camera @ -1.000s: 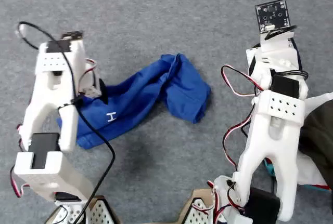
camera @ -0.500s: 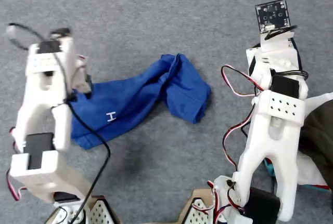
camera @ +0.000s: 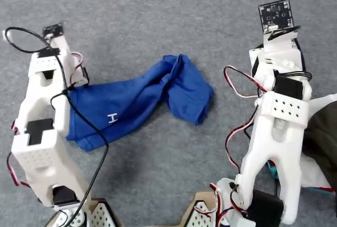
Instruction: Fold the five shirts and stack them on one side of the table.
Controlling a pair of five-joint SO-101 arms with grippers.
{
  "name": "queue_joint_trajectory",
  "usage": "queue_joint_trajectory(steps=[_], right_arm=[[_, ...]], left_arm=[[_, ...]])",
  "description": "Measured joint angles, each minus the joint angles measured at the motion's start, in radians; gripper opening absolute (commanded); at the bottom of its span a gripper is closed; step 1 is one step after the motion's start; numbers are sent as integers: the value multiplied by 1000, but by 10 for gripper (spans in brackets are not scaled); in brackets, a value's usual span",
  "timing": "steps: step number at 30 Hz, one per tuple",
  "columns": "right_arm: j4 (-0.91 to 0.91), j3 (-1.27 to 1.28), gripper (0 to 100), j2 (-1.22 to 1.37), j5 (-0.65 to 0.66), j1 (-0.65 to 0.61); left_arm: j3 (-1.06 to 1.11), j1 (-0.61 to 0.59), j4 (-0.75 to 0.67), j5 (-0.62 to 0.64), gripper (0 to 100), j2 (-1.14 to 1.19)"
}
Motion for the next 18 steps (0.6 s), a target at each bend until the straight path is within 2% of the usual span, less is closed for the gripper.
queue_joint_trajectory(steps=[7,18], right_arm=[[0,0,189,0,0,-26],[0,0,189,0,0,-31]], left_arm=[[-126,-46,81,2,133,94],[-199,-32,95,2,130,181]])
